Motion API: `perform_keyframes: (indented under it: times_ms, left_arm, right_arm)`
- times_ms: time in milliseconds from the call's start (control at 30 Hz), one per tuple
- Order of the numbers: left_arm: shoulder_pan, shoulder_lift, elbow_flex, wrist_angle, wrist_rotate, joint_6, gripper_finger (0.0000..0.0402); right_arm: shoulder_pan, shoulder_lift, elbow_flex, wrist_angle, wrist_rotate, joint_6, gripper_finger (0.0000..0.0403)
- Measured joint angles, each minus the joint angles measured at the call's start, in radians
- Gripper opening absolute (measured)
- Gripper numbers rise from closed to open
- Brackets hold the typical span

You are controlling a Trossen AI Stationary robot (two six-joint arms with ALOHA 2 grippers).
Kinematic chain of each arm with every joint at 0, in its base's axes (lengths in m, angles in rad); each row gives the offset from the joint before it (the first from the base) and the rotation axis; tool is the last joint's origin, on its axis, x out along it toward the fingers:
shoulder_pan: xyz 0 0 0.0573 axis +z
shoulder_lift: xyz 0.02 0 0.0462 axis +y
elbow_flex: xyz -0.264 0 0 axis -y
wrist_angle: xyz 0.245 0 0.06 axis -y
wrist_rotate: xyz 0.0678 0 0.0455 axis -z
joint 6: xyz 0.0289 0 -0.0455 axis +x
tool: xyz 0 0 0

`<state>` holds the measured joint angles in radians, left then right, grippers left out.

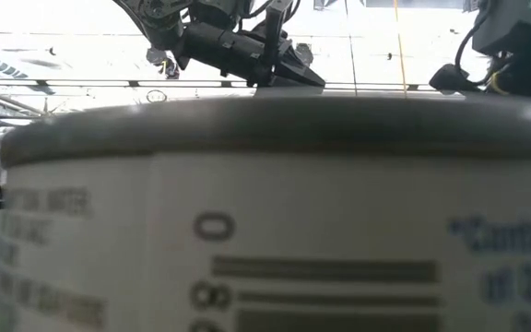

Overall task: Stack canned seafood by type on shelf
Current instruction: Put the blue tuna can on the shelf, then put the blue pink tuna can on the shelf

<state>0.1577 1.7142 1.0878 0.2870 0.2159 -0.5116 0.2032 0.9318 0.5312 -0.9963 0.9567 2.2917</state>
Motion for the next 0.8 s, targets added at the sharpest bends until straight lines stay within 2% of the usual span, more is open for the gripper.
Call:
perform_keyframes:
  times_ms: [167, 433, 633, 800]
  left_arm:
    - [0.000, 0.000, 0.000, -0.014, 0.016, -0.004, 0.0044]
    - [0.000, 0.000, 0.000, -0.021, 0.017, -0.004, 0.0044]
    - [0.000, 0.000, 0.000, -0.035, 0.017, -0.002, 0.0044]
    - [0.000, 0.000, 0.000, -0.040, 0.019, 0.018, 0.0044]
  right_arm:
    - [-0.081, 0.000, 0.000, 0.001, 0.049, -0.018, 0.0001]
    - [-0.223, 0.055, 0.000, 0.036, 0.042, -0.100, 0.0001]
    - [-0.233, 0.071, 0.010, 0.180, 0.026, -0.281, 0.0001]
    - [-0.193, 0.071, 0.136, 0.158, -0.047, -0.561, 0.0001]
